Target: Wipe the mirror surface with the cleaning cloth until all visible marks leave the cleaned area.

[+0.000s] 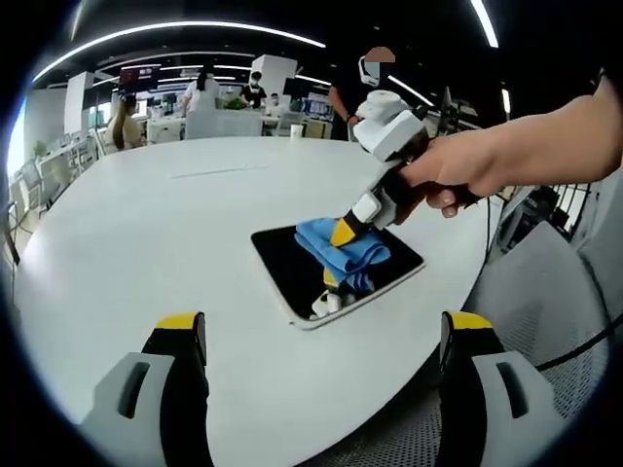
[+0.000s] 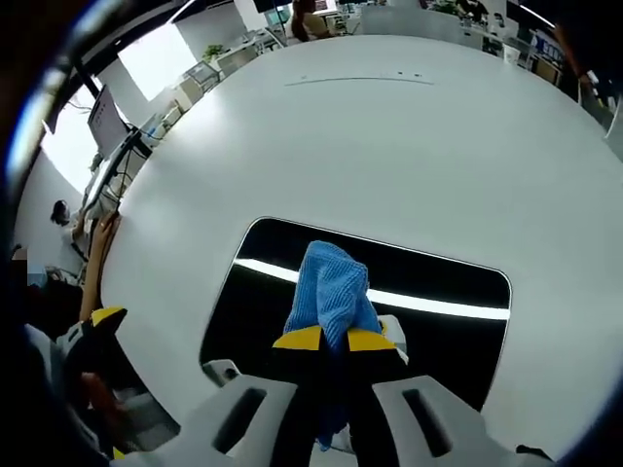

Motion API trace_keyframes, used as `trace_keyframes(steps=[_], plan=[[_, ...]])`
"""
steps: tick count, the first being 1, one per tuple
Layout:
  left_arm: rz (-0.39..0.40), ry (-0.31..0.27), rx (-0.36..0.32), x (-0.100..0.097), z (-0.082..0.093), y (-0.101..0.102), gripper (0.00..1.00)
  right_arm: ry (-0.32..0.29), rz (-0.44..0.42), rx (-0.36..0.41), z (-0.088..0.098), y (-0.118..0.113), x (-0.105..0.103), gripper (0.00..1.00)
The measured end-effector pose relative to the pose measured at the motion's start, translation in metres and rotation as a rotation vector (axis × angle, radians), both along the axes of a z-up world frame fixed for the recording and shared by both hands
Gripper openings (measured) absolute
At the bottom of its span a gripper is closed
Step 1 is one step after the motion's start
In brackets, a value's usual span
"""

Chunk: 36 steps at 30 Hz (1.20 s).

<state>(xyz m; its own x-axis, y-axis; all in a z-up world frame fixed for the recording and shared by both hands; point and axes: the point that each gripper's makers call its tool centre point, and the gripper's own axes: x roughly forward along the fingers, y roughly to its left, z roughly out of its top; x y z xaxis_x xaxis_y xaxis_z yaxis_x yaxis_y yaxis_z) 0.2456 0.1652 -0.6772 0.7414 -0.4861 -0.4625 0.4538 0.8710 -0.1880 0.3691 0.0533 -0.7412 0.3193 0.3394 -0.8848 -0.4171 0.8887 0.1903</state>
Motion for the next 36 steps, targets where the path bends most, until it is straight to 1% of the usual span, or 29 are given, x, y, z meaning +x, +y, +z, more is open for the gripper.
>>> trace_keyframes(steps=[6, 11, 18, 24, 36], plan=[[-0.005, 0.001, 0.002, 0.0, 0.0, -0.001, 0.99, 0.0, -0.007, -0.015, 0.002, -0.019, -0.001, 0.01], [-0.006, 0.002, 0.003, -0.001, 0.0, -0.001, 0.99, 0.007, -0.032, -0.028, 0.003, -0.039, 0.0, 0.01], [-0.007, 0.004, 0.003, -0.001, -0.001, -0.002, 0.99, 0.008, -0.052, -0.043, 0.001, -0.06, 0.004, 0.01], [-0.006, 0.007, 0.003, -0.002, -0.001, -0.001, 0.99, 0.018, -0.087, -0.043, 0.002, -0.075, 0.005, 0.01], [0.003, 0.009, 0.0, -0.001, -0.001, 0.0, 0.99, 0.029, -0.109, -0.07, 0.002, -0.099, 0.006, 0.01]])
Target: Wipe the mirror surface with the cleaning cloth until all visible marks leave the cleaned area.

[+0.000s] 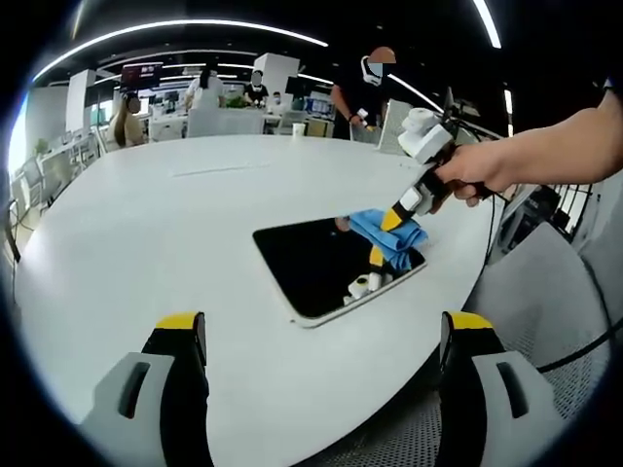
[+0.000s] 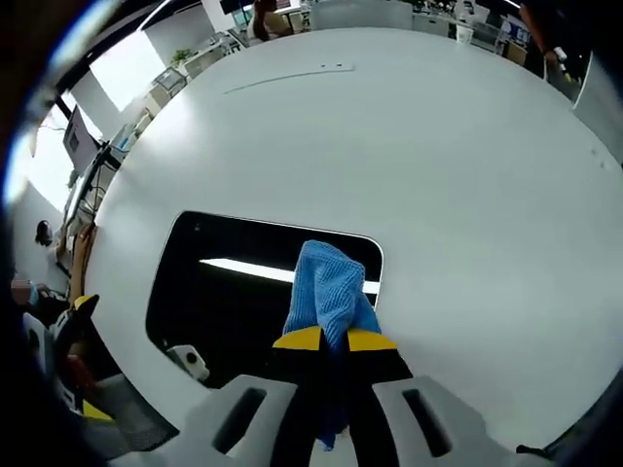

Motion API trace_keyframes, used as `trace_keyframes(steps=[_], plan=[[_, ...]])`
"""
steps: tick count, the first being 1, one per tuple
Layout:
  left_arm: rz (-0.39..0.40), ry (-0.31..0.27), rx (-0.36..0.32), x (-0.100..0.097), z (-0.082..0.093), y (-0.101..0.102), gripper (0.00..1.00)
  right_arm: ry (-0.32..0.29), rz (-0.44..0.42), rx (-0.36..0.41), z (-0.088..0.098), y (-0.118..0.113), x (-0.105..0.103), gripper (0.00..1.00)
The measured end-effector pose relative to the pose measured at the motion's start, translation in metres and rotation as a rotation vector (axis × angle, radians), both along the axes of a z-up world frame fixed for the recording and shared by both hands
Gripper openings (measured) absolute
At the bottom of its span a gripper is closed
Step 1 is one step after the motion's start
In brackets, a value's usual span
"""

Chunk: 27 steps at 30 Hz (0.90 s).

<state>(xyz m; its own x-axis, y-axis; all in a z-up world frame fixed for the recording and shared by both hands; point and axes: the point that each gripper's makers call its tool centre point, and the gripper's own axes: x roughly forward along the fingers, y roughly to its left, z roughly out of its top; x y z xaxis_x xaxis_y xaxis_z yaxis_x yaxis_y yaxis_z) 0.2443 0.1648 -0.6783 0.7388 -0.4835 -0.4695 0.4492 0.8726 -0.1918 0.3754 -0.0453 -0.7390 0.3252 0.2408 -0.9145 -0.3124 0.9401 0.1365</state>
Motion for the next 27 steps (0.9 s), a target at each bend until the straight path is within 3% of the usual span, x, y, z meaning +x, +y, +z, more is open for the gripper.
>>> trace_keyframes(steps=[15, 27], plan=[[-0.014, 0.0, 0.008, 0.0, -0.001, -0.001, 0.99, 0.012, -0.056, -0.019, 0.0, -0.017, 0.0, 0.01], [-0.026, 0.0, 0.016, 0.0, -0.002, -0.002, 0.99, -0.011, -0.045, -0.037, 0.0, -0.014, -0.003, 0.01]])
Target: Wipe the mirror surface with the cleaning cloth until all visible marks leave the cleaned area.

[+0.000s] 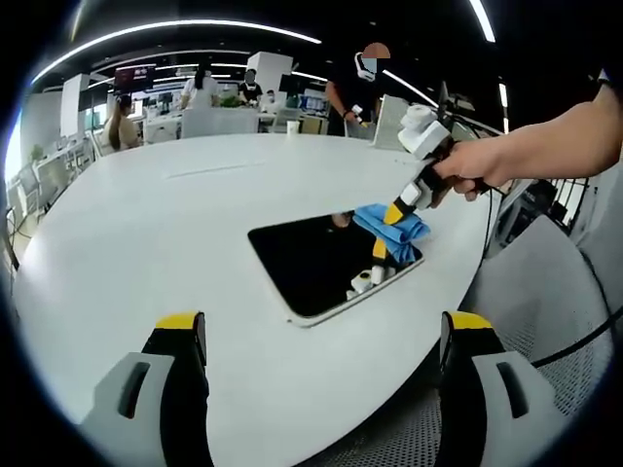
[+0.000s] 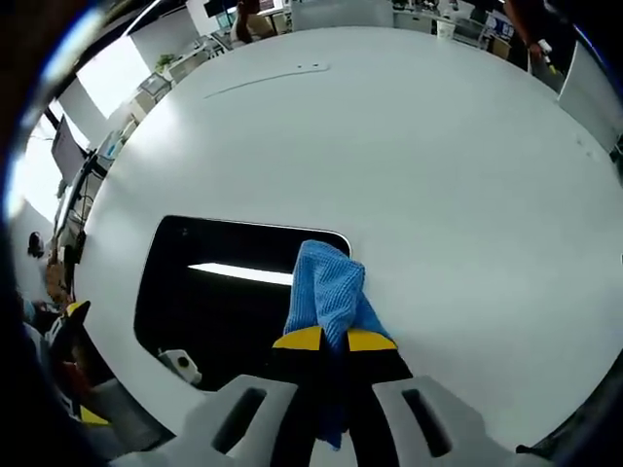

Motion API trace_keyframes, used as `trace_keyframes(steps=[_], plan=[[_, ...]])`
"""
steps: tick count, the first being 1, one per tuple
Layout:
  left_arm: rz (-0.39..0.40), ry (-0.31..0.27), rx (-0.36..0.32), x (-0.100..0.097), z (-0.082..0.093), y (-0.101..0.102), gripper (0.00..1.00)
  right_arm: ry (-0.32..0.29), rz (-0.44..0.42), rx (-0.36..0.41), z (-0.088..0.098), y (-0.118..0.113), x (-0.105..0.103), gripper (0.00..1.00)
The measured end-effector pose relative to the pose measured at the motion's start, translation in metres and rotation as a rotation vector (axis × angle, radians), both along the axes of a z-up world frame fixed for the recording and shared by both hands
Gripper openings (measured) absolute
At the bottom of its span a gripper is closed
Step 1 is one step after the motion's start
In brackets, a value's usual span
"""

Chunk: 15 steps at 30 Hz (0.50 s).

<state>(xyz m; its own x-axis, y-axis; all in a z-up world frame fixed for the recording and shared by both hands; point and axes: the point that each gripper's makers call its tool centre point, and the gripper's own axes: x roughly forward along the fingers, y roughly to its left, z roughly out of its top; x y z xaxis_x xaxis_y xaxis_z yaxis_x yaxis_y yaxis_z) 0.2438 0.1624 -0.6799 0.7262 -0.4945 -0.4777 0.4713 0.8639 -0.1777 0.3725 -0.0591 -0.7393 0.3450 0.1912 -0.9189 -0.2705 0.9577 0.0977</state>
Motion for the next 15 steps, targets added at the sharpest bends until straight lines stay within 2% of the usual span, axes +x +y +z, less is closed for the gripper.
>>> trace_keyframes(steps=[15], plan=[[0.005, -0.012, -0.001, 0.001, 0.002, 0.001, 0.99, 0.004, -0.01, -0.001, -0.002, -0.003, -0.021, 0.01]])
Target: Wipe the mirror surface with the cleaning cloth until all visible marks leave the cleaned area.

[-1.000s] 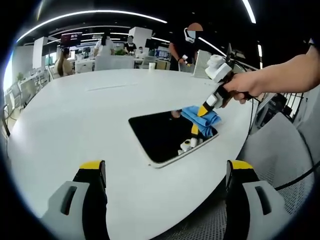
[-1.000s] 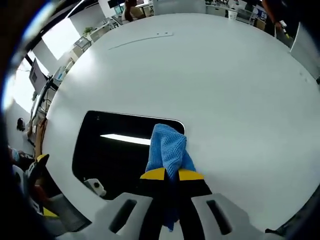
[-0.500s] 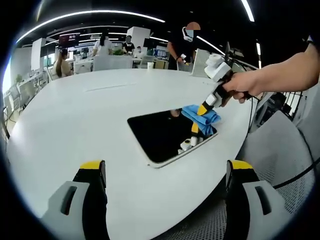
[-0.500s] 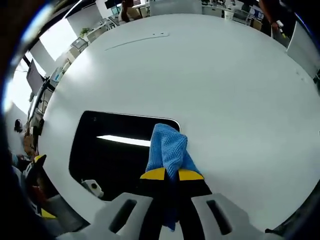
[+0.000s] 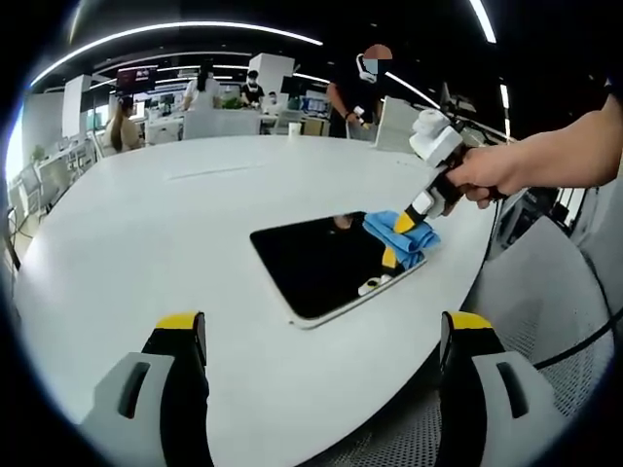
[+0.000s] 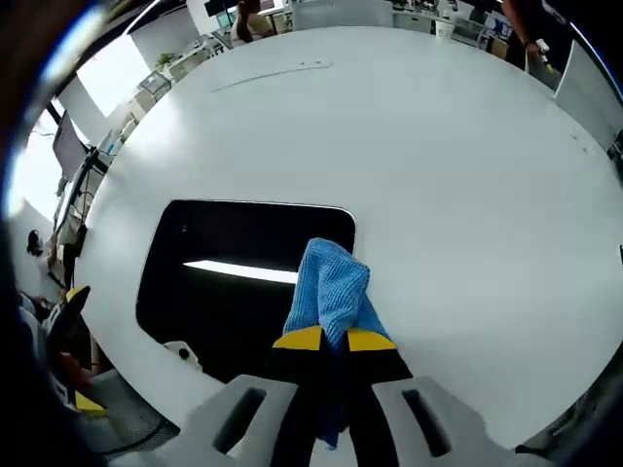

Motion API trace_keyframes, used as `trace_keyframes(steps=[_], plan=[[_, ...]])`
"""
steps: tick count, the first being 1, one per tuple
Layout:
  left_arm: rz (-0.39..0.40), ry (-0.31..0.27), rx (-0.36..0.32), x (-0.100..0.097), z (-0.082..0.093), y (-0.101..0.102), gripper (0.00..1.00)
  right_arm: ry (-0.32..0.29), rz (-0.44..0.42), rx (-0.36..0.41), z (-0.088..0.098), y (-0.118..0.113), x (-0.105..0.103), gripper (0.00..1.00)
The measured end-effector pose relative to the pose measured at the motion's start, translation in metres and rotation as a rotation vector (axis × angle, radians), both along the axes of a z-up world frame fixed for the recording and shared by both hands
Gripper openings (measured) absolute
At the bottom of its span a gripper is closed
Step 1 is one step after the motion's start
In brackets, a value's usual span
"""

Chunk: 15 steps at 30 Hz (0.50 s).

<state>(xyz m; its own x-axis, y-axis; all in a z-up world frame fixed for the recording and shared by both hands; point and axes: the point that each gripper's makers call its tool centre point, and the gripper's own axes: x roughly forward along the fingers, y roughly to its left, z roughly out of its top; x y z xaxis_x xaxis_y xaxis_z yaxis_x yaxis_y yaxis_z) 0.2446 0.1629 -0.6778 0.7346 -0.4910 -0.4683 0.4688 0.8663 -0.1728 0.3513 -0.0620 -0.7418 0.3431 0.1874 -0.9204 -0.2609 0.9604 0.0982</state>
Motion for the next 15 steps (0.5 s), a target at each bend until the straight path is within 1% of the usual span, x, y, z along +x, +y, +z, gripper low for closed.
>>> trace_keyframes(steps=[4, 7, 11, 15], plan=[[0.003, -0.017, -0.007, 0.001, 0.004, -0.001, 0.99, 0.0, -0.006, 0.0, 0.001, 0.0, -0.006, 0.01], [0.03, -0.012, -0.02, 0.002, 0.004, 0.004, 0.99, 0.009, -0.012, 0.005, 0.001, -0.001, -0.013, 0.01], [0.015, -0.025, -0.02, 0.001, 0.006, 0.0, 0.99, 0.007, -0.008, 0.004, 0.0, -0.002, -0.016, 0.01], [0.04, -0.022, -0.026, 0.002, 0.006, 0.004, 0.99, 0.018, -0.012, 0.009, -0.001, -0.003, -0.023, 0.01]])
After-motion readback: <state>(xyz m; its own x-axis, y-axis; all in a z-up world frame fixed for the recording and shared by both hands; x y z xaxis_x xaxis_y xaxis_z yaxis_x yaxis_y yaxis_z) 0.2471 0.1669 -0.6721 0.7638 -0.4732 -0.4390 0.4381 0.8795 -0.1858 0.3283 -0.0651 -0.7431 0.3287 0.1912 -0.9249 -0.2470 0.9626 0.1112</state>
